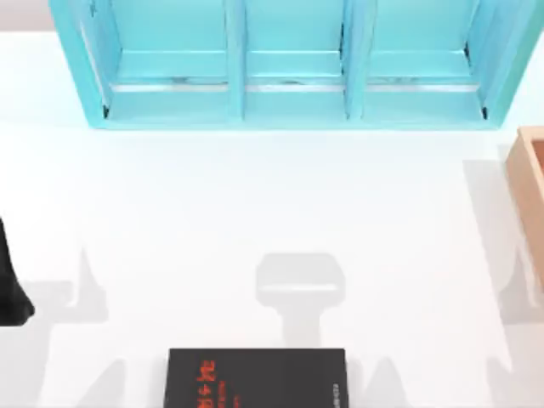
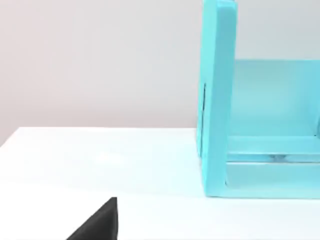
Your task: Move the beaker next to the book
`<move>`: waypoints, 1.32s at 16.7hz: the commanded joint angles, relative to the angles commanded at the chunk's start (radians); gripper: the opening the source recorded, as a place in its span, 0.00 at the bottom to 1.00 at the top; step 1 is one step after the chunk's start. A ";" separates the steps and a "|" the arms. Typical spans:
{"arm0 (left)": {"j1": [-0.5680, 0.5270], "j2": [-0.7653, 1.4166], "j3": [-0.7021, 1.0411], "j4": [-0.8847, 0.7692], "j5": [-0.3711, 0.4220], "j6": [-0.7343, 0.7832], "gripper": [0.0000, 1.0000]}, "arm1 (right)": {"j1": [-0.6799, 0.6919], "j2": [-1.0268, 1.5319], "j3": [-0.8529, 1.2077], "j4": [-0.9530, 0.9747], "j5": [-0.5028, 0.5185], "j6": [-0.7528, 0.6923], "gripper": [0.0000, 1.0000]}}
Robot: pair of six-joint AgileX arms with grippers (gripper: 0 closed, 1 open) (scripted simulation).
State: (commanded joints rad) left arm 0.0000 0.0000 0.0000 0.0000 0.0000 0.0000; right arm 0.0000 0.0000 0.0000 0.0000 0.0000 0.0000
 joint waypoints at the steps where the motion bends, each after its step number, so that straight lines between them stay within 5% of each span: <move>1: 0.000 0.000 0.000 0.000 0.000 0.000 1.00 | 0.000 0.000 0.000 0.000 0.000 0.000 1.00; 5: 0.000 0.059 0.057 -0.040 -0.006 0.060 1.00 | 0.000 0.000 0.000 0.000 0.000 0.000 1.00; 9: 0.011 0.280 0.249 -0.179 -0.020 0.286 1.00 | 0.000 0.000 0.000 0.000 0.000 0.000 1.00; 22: 0.298 1.440 1.082 -0.930 -0.029 1.621 1.00 | 0.000 0.000 0.000 0.000 0.000 0.000 1.00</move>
State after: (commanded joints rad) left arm 0.2980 1.4400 1.0817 -0.9301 -0.0285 1.6208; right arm 0.0000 0.0000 0.0000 0.0000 0.0000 0.0000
